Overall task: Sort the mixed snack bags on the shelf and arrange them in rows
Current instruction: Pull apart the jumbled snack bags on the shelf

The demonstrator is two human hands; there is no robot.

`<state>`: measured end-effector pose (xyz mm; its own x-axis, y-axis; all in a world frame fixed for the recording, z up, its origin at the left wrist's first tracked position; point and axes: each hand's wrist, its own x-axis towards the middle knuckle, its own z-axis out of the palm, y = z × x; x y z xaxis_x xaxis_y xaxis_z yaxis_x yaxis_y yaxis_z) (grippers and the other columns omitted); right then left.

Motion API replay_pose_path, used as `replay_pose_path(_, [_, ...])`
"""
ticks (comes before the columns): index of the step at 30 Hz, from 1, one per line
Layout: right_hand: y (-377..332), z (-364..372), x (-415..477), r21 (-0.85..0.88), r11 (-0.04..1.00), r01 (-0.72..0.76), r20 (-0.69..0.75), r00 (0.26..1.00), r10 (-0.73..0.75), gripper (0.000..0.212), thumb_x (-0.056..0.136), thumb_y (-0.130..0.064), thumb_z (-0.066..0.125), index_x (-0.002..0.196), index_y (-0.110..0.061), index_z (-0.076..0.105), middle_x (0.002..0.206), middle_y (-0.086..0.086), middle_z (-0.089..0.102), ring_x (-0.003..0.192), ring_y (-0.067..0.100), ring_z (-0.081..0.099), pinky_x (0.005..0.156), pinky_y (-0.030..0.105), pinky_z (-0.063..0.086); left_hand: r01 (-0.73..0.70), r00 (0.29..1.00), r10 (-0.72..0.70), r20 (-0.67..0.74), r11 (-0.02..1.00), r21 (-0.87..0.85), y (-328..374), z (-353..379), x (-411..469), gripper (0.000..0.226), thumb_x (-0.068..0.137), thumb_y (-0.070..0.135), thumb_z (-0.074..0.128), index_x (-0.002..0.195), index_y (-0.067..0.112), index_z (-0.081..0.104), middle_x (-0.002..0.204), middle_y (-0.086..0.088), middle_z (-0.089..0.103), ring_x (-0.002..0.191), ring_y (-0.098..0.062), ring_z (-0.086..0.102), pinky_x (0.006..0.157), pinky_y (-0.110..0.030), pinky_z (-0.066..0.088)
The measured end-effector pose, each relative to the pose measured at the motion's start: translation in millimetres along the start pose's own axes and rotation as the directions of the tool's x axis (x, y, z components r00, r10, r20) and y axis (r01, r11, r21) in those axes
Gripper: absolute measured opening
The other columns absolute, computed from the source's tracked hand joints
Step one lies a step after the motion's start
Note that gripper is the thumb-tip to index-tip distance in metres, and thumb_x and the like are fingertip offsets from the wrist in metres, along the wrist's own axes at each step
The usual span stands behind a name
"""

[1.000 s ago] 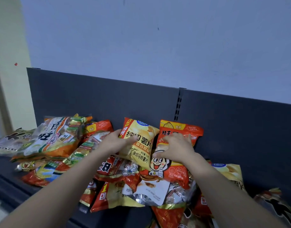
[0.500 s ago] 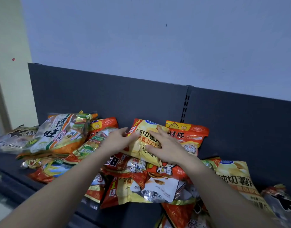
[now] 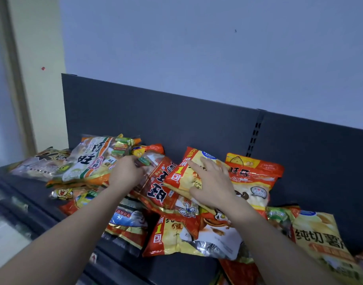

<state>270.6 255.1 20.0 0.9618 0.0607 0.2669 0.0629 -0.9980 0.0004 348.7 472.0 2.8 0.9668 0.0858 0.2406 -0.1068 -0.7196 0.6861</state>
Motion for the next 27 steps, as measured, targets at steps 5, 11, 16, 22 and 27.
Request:
replay_pose_path(5, [-7.1, 3.8, 5.7, -0.012, 1.000, 0.012, 0.044, 0.999, -0.012, 0.075, 0.084, -0.038, 0.056, 0.151, -0.038, 0.023, 0.161, 0.006, 0.014, 0.149, 0.023, 0.009, 0.121, 0.046, 0.007, -0.225, 0.900, 0.271, -0.341, 0.959, 0.170, 28.1, -32.5, 0.2, 0.008, 0.082, 0.016, 0.065, 0.086, 0.016, 0.072, 0.089, -0.001, 0.066, 0.089, -0.030, 0.060, 0.084, -0.039, 0.040])
replay_pose_path(11, [-18.3, 24.0, 14.0, 0.359, 0.932, -0.048, 0.081, 0.996, 0.021, 0.100, 0.080, -0.055, 0.068, 0.155, -0.026, 0.008, 0.163, 0.001, 0.012, 0.150, 0.020, 0.011, 0.120, 0.043, 0.017, -0.484, 0.635, 0.614, -0.468, 0.789, 0.378, 33.7, -62.3, -5.0, 0.013, 0.078, 0.003, 0.065, 0.078, 0.014, 0.072, 0.082, 0.003, 0.064, 0.089, -0.027, 0.054, 0.100, -0.042, 0.021])
replay_pose_path(16, [-44.6, -2.2, 26.2, 0.440, 0.897, 0.044, -0.320, 0.941, 0.111, 0.120, 0.069, -0.062, 0.075, 0.154, -0.032, -0.004, 0.163, -0.006, -0.008, 0.150, 0.019, 0.003, 0.119, 0.043, 0.017, -0.665, 0.472, 0.787, -0.397, 0.614, 0.426, 25.3, -68.7, -3.5, 0.025, 0.084, 0.016, 0.048, 0.072, 0.015, 0.071, 0.081, 0.007, 0.066, 0.100, -0.021, 0.053, 0.112, -0.051, 0.013])
replay_pose_path(22, [-73.9, -29.7, 50.0, 0.036, 0.986, 0.164, -0.362, 0.922, -0.140, 0.124, 0.066, -0.064, 0.075, 0.155, -0.025, -0.002, 0.161, -0.002, 0.015, 0.150, 0.016, 0.002, 0.119, 0.044, -0.013, -0.796, 0.362, 0.884, -0.296, 0.458, 0.395, 15.3, -74.0, -0.5, 0.030, 0.087, 0.015, 0.044, 0.076, 0.011, 0.071, 0.082, 0.001, 0.066, 0.100, -0.023, 0.055, 0.116, -0.053, 0.016])
replay_pose_path(27, [-90.7, -37.8, 59.1, -0.066, 0.997, 0.049, -0.326, 0.943, -0.068, 0.101, 0.060, -0.079, 0.067, 0.141, -0.026, 0.041, 0.126, 0.000, 0.051, 0.120, 0.021, 0.046, 0.107, 0.037, 0.032, -0.782, 0.475, 0.823, -0.311, 0.557, 0.280, -2.6, -73.8, 14.3, 0.021, 0.086, 0.007, 0.054, 0.097, 0.005, 0.072, 0.116, -0.014, 0.063, 0.123, -0.031, 0.049, 0.110, -0.051, 0.034])
